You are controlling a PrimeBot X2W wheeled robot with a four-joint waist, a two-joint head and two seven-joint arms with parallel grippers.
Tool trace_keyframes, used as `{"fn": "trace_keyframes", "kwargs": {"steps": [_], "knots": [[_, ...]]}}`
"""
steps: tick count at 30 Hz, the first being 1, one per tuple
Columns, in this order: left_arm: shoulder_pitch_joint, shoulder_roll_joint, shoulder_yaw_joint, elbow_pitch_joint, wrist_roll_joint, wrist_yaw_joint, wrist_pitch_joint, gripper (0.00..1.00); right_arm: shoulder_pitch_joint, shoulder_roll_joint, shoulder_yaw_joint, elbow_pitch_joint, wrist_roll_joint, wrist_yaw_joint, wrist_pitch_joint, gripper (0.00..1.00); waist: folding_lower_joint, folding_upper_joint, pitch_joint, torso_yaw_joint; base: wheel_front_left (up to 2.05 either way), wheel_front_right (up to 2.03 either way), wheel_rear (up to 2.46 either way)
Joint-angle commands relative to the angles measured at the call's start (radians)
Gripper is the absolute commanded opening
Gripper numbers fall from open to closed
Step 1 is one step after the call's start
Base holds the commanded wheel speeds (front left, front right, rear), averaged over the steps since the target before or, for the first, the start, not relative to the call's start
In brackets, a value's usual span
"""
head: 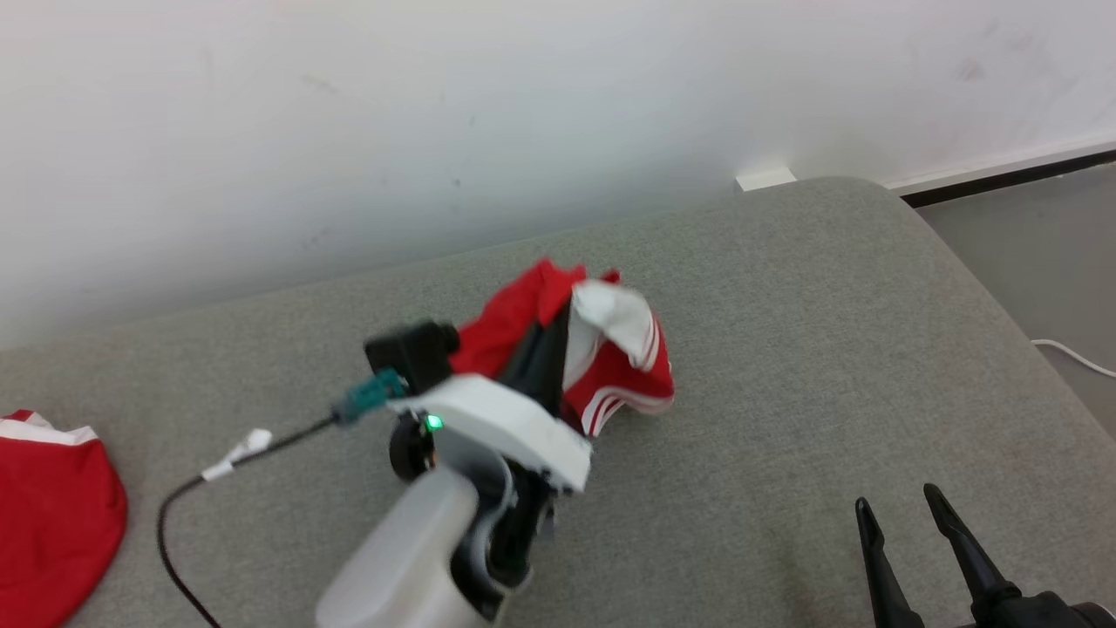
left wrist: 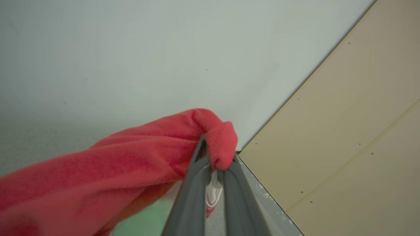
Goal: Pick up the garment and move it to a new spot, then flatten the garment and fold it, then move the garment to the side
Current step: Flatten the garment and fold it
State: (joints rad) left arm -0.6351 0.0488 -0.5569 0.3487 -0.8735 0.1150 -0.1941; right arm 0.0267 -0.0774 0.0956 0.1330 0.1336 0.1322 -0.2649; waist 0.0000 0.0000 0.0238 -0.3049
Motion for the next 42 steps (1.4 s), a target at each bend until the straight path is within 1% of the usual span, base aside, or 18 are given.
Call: {"fn": "trace_keyframes", "kwargs": {"steps": [1, 3, 6, 10, 11, 12, 13, 14, 17, 19, 21, 24, 26, 28, 30, 34, 39, 42], "knots": [[0.066, 0.003, -0.062, 0.03, -0.028, -0.005, -0.02, 0.0, 0.002, -0.007, -0.005, 0.004, 0.011, -0.003, 0.001, 1.0, 0.0, 0.0, 0.01, 0.007, 0.0, 0.0, 0.0], [0.123, 0.004, -0.115, 0.066, -0.031, -0.01, -0.033, 0.0, 0.007, -0.009, -0.01, 0.006, 0.011, -0.003, 0.001, 1.0, 0.0, 0.0, 0.018, 0.018, 0.0, 0.0, 0.0], [0.167, 0.005, -0.143, 0.103, -0.013, -0.014, -0.043, 0.0, 0.011, -0.01, -0.018, 0.005, 0.009, -0.003, 0.001, 1.0, 0.0, 0.0, 0.027, 0.032, 0.0, 0.0, 0.0], [0.221, 0.033, -0.173, 0.164, 0.026, -0.024, -0.054, 0.0, 0.014, -0.007, -0.025, 0.005, 0.001, -0.003, 0.001, 1.0, 0.0, 0.0, 0.04, 0.072, 0.0, 0.0, 0.0], [0.227, 0.038, -0.181, 0.174, 0.038, -0.027, -0.054, 0.22, 0.013, -0.006, -0.026, 0.007, 0.0, -0.003, 0.001, 1.0, 0.0, 0.0, 0.043, 0.082, 0.0, 0.0, 0.0], [0.236, 0.039, -0.185, 0.181, 0.035, -0.032, -0.056, 0.48, 0.011, -0.005, -0.024, 0.009, -0.002, -0.003, 0.001, 1.0, 0.0, 0.0, 0.044, 0.09, 0.0, 0.0, 0.0], [0.247, 0.04, -0.192, 0.189, 0.031, -0.039, -0.053, 0.96, 0.009, -0.004, -0.024, 0.011, -0.003, -0.003, 0.001, 1.0, 0.0, 0.0, 0.045, 0.097, 0.0, 0.0, 0.0], [0.255, 0.041, -0.194, 0.192, 0.022, -0.046, -0.044, 1.0, 0.006, -0.003, -0.021, 0.013, -0.004, -0.003, 0.001, 1.0, 0.0, 0.0, 0.046, 0.104, 0.0, 0.0, 0.0], [0.269, 0.061, -0.202, 0.167, 0.007, -0.072, -0.02, 1.0, -0.003, -0.001, -0.011, 0.018, -0.004, -0.003, 0.001, 1.0, 0.0, 0.0, 0.044, 0.114, 0.0, 0.0, 0.0], [0.285, 0.082, -0.212, 0.12, 0.002, -0.086, 0.006, 1.0, 0.001, -0.001, -0.013, 0.02, -0.003, -0.003, 0.001, 1.0, 0.0, 0.0, 0.037, 0.121, 0.0, 0.0, 0.0], [0.3, 0.117, -0.221, 0.048, 0.003, -0.089, 0.04, 1.0, 0.01, -0.004, -0.014, 0.019, -0.004, -0.003, 0.001, 1.0, 0.0, 0.0, 0.03, 0.125, 0.0, 0.0, 0.0], [0.312, 0.178, -0.228, -0.091, 0.012, -0.069, 0.097, 1.0, 0.021, -0.011, -0.02, 0.019, -0.002, -0.003, 0.001, 1.0, 0.0, 0.0, 0.019, 0.131, 0.0, 0.0, 0.0], [0.312, 0.21, -0.227, -0.185, 0.02, -0.045, 0.131, 1.0, 0.024, -0.013, -0.021, 0.018, -0.003, -0.003, 0.001, 1.0, 0.0, 0.0, 0.015, 0.133, 0.0, 0.0, 0.0], [0.302, 0.228, -0.222, -0.259, 0.021, -0.021, 0.16, 1.0, 0.022, -0.015, -0.022, 0.017, -0.004, -0.003, 0.001, 1.0, 0.0, 0.0, 0.014, 0.132, 0.0, 0.0, 0.0], [0.27, 0.25, -0.232, -0.295, 0.052, 0.0, 0.187, 1.0, 0.016, -0.014, -0.018, 0.015, -0.006, -0.003, 0.001, 1.0, 0.0, 0.0, 0.016, 0.13, 0.0, 0.0, 0.0], [0.204, 0.223, -0.273, -0.271, 0.091, 0.013, 0.249, 1.0, 0.0, -0.01, -0.008, 0.011, -0.007, -0.003, 0.001, 1.0, 0.0, 0.0, 0.03, 0.123, 0.0, 0.0, 0.0], [0.098, 0.171, -0.319, -0.161, 0.133, -0.001, 0.301, 1.0, -0.01, -0.008, 0.004, 0.015, -0.001, -0.003, 0.001, 1.0, 0.0, 0.0, 0.047, 0.099, 0.0, 0.0, 0.0], [0.047, 0.147, -0.327, -0.085, 0.13, -0.007, 0.333, 1.0, -0.015, -0.005, 0.006, 0.017, 0.001, -0.003, 0.001, 1.0, 0.0, 0.0, 0.054, 0.082, 0.0, 0.0, 0.0]]}}
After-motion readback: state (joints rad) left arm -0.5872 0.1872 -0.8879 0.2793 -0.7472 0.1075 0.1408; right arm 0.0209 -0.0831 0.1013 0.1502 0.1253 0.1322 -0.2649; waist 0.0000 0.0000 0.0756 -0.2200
